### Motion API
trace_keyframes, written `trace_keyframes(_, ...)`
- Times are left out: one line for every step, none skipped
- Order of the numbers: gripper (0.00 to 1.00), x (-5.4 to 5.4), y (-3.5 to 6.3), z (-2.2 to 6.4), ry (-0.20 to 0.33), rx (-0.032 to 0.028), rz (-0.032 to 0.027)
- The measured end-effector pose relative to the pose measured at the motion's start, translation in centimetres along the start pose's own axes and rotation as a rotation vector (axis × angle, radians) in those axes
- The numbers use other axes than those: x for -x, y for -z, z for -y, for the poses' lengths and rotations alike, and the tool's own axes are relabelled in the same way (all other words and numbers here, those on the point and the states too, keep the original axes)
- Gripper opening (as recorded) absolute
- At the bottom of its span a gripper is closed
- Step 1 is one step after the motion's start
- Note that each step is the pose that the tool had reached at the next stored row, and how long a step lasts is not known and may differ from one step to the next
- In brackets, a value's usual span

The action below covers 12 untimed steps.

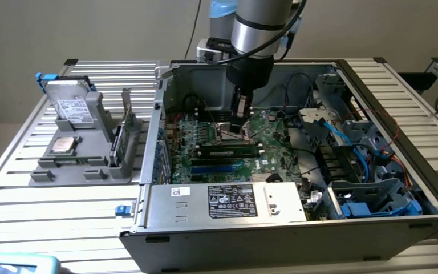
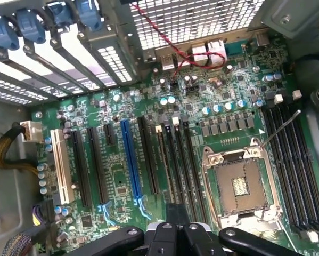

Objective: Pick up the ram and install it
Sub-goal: 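Press down the ram until it locks into place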

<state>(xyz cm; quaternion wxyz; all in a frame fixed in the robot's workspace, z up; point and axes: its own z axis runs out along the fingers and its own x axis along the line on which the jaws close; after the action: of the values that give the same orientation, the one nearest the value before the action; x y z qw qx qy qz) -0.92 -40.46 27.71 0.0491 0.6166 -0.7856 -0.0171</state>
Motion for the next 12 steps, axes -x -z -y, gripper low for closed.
trace_keyframes(0.11,0.0,0.0,0.0,-0.017,0.0009,0.0015)
trace_keyframes(0.11,0.0,0.0,0.0,-0.033,0.0019,0.0029)
trace_keyframes(0.11,0.0,0.0,0.0,-0.049,0.0028,0.0044)
trace_keyframes(0.11,0.0,0.0,0.0,-0.067,0.0038,0.0059)
trace_keyframes(0.11,0.0,0.0,0.0,-0.084,0.0047,0.0075)
trace_keyframes(0.11,0.0,0.0,0.0,-0.1,0.0056,0.0088)
trace_keyframes(0.11,0.0,0.0,0.0,-0.116,0.0065,0.0103)
trace_keyframes(0.11,0.0,0.0,0.0,-0.132,0.0074,0.0117)
trace_keyframes(0.11,0.0,0.0,0.0,-0.148,0.0083,0.0131)
trace_keyframes(0.11,0.0,0.0,0.0,-0.164,0.0092,0.0145)
trace_keyframes(0.11,0.0,0.0,0.0,-0.18,0.0101,0.0159)
trace_keyframes(0.11,0.0,0.0,0.0,-0.195,0.011,0.0172)
